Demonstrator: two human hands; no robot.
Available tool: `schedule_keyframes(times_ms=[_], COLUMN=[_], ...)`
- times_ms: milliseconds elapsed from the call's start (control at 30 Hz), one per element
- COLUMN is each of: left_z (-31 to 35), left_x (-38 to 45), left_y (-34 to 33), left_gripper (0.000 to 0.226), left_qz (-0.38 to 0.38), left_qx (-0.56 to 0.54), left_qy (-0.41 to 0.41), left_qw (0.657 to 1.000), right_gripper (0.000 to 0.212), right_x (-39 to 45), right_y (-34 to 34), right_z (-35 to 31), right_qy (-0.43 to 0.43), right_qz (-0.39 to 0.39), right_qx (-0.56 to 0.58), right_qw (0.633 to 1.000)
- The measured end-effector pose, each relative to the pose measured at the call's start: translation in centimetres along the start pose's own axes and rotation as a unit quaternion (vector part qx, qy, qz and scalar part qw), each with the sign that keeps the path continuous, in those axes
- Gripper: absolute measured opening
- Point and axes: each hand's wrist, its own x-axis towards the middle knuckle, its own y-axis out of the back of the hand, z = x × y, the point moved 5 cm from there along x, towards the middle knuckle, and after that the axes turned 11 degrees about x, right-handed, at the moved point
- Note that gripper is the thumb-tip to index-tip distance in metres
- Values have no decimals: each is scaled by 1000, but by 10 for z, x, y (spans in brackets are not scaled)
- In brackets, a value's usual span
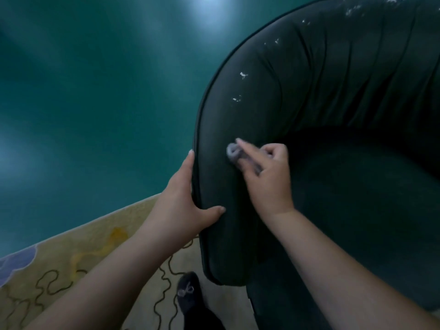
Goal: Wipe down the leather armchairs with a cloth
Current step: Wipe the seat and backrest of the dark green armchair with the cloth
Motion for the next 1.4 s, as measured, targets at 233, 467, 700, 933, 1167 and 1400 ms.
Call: schedule_keyframes(times_ms=[233, 467, 700, 933, 1167, 1400], left_z=[1, 3, 3, 2, 21, 40], left_x=[38, 81, 90, 102, 140, 171], left_y=[21, 47, 49, 49, 66, 83], left_gripper=[121, 119, 119, 125, 122, 120], left_qz=[-14, -59, -105, -120, -126, -165], left_qx=[16, 67, 121, 107, 113, 166], left_qy=[-64, -152, -201, -193, -202, -204], left_qw=[998, 984, 966, 968, 965, 951], right_gripper=[42, 39, 35, 38, 38, 39], right_x=[-7, 0, 0, 6, 55, 81], right_y=[-24, -24, -12, -27, -32, -27], right_z=[-17, -19, -10, -19, -31, -16], right_qy=[58, -21, -130, -105, -74, -129], right_qz=[-31, 97, 195, 155, 206, 205], right_qx=[-21, -31, -39, -79, -31, -27], right_qw=[998, 995, 971, 979, 975, 970])
